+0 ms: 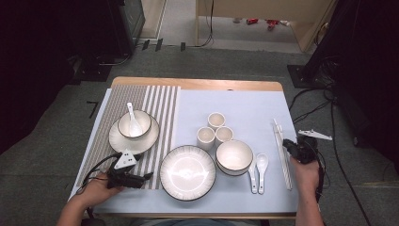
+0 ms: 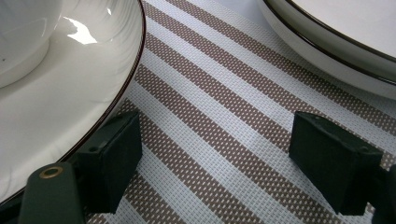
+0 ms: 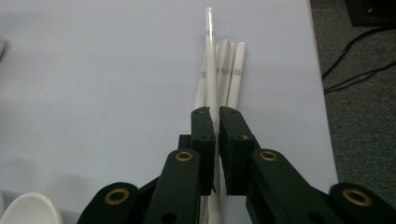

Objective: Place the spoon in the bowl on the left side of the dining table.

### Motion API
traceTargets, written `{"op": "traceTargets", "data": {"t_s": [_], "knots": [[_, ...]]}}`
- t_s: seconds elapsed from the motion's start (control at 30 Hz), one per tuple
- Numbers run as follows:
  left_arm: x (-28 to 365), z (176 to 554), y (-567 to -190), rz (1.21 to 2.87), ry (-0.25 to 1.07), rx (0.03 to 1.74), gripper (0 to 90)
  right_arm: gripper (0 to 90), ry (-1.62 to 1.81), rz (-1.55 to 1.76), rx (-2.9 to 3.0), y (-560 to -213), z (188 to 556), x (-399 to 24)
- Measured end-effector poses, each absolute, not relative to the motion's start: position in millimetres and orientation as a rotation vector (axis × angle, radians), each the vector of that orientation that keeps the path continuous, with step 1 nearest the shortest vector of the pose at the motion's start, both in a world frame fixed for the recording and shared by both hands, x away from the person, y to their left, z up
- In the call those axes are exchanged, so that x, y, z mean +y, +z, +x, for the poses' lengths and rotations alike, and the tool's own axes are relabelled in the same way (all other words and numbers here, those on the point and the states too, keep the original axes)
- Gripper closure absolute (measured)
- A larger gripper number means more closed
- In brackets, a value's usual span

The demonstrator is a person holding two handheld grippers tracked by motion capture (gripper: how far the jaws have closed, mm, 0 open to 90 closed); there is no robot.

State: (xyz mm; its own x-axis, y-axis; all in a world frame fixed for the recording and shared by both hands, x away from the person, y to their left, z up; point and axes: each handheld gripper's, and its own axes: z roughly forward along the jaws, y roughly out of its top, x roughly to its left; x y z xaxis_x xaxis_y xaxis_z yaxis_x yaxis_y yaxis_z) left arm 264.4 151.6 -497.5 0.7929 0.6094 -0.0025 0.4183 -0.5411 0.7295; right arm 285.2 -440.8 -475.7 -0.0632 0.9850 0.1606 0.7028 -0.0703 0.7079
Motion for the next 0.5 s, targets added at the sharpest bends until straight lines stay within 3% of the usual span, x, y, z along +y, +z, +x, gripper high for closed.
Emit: {"op": "traceTargets", "data": {"t_s": [0.5], "knots": [[151.7, 264.5, -497.5, 2.221, 0.322, 0.757, 17.5, 85.4, 1.0, 1.776, 1.879, -472.7, 293.2, -429.2]]}}
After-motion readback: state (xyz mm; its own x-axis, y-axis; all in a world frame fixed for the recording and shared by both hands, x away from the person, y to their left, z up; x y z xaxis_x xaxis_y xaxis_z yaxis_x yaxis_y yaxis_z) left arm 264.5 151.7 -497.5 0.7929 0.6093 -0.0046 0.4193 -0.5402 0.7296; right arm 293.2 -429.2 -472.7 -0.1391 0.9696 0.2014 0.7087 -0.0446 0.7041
